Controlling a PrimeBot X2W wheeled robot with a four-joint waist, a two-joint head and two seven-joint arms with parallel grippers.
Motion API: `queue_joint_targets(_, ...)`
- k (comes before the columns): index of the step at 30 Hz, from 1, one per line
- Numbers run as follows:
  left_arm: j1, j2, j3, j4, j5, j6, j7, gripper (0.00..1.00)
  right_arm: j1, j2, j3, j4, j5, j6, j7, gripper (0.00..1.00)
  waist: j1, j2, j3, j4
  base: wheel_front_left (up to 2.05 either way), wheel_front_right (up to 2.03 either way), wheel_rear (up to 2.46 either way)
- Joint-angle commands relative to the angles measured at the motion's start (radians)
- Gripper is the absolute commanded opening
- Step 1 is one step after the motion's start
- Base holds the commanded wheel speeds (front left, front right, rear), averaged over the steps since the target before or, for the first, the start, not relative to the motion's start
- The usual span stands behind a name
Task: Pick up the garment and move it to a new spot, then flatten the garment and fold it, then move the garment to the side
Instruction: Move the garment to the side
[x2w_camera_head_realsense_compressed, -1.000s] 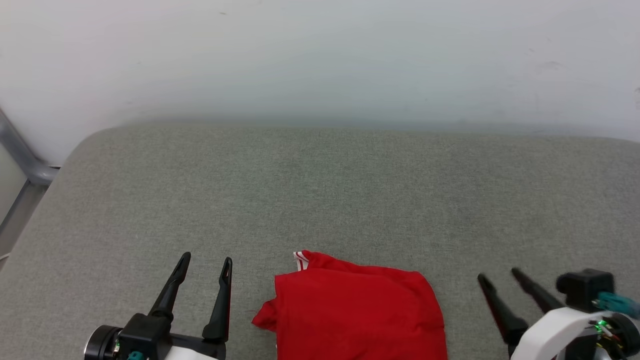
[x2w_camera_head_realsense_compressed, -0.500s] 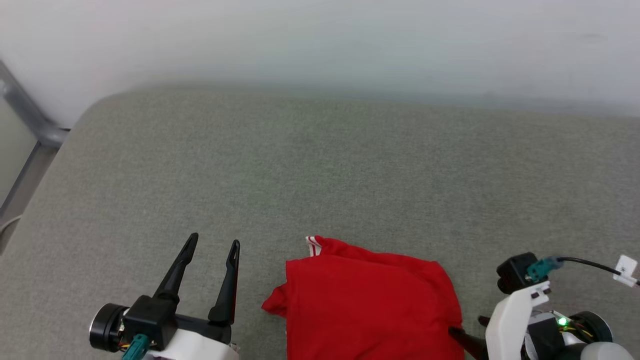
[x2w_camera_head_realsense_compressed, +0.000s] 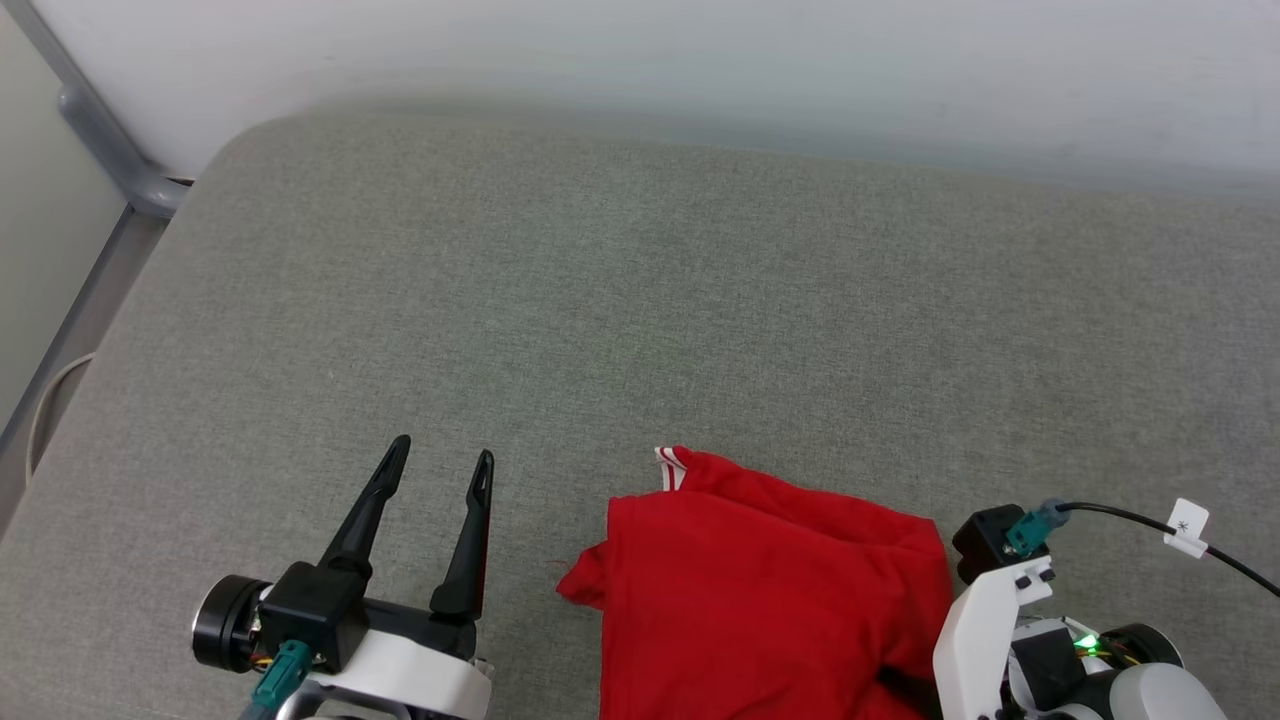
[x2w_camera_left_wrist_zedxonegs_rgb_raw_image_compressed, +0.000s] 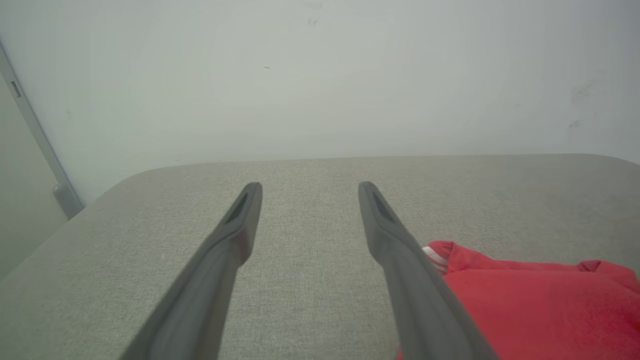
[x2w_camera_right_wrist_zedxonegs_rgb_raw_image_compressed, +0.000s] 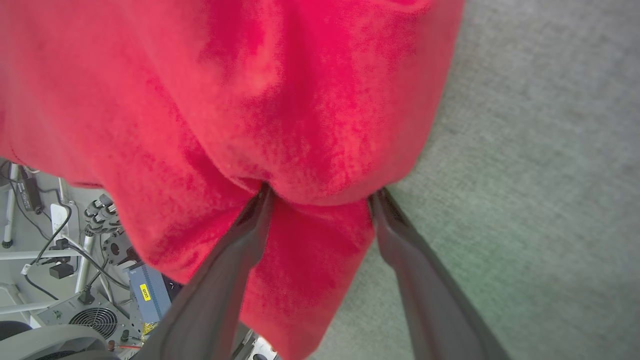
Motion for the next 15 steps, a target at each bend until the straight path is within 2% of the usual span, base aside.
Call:
queue_joint_targets(1, -0.013, 0.0, -0.004, 0.0, 0.002, -0.002, -0.002, 1.0, 0.002, 0.008, 0.022, 0.037, -0.004, -0.001, -0.005, 1.0, -0.0001, -0.0001, 0.006, 0.004, 0.0, 0.0, 0.0)
queue_joint_targets(5, -0.023, -0.001, -0.003, 0.0, 0.003, -0.002, -0.002, 1.0, 0.002, 0.006, 0.057, 0.087, -0.008, -0.001, -0.017, 1.0, -0.0001, -0.0001, 0.014, 0.006, 0.0, 0.0, 0.0)
queue_joint_targets(6, -0.024, -0.002, -0.003, 0.001, 0.004, -0.002, -0.002, 1.0, 0.0, 0.002, 0.067, 0.097, -0.007, -0.001, -0.018, 0.55, -0.0001, -0.0001, 0.015, 0.006, 0.0, 0.0, 0.0)
queue_joint_targets(7, -0.025, -0.002, -0.002, 0.002, 0.005, -0.002, -0.002, 1.0, -0.003, -0.003, 0.08, 0.106, -0.005, -0.001, -0.018, 0.21, -0.0001, -0.0001, 0.015, 0.006, 0.0, 0.0, 0.0)
queue_joint_targets(8, -0.024, -0.003, -0.002, 0.003, 0.006, -0.002, -0.002, 1.0, -0.004, -0.007, 0.085, 0.11, 0.0, -0.001, -0.026, 0.0, -0.0001, -0.0001, 0.015, 0.005, 0.0, 0.0, 0.0)
queue_joint_targets(15, -0.012, -0.003, 0.008, 0.005, 0.011, -0.002, -0.002, 1.0, -0.061, -0.065, 0.1, 0.088, 0.006, -0.001, -0.094, 0.0, -0.0001, -0.0001, -0.006, -0.023, 0.0, 0.0, 0.0)
